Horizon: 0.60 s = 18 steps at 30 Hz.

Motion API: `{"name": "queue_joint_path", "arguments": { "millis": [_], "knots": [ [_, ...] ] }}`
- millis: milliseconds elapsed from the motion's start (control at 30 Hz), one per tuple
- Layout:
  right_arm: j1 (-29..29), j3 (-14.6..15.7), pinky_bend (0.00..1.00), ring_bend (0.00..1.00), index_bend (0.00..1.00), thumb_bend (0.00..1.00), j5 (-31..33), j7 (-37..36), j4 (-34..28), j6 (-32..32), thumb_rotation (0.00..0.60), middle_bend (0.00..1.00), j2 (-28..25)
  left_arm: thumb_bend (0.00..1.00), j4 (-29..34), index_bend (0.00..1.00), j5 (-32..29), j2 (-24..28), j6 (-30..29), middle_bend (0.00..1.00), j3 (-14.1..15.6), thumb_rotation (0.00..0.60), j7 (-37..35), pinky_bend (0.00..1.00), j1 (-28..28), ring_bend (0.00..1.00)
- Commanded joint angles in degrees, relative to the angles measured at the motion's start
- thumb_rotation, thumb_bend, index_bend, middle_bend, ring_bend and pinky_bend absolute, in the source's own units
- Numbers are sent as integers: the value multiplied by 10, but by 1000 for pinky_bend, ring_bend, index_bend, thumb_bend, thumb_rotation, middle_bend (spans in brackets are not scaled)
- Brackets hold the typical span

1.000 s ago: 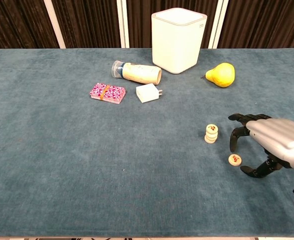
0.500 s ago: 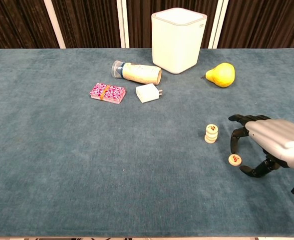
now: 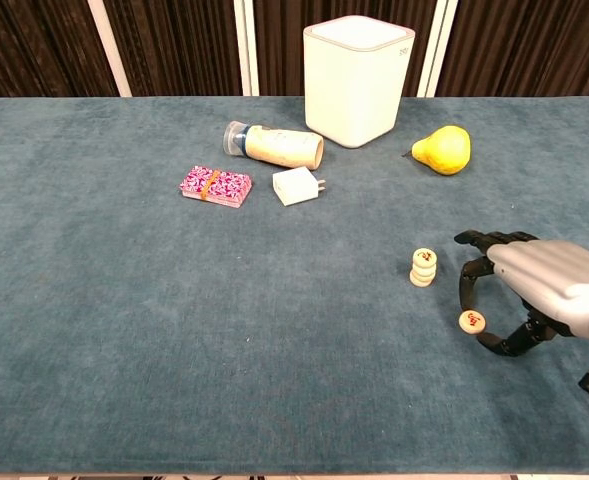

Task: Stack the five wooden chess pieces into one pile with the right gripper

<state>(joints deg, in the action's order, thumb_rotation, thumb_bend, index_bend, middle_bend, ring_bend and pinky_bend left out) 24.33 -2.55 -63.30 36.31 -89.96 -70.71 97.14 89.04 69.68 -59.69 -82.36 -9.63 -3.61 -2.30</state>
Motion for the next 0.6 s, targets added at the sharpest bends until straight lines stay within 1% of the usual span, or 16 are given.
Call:
{"name": "queue_joint_path", "arguments": {
  "millis": [33,600],
  "knots": [
    [0,-1,0,0,484,366,0,2,1,1,600,0,1,153,0,56,0,0,-1,0,0,600,0,88,0,0],
    [-3,-8,0,0,522,366,-2,8,-12,0,600,0,-4,153,0,55,0,0,-1,0,0,600,-1,88,0,0]
  ]
}}
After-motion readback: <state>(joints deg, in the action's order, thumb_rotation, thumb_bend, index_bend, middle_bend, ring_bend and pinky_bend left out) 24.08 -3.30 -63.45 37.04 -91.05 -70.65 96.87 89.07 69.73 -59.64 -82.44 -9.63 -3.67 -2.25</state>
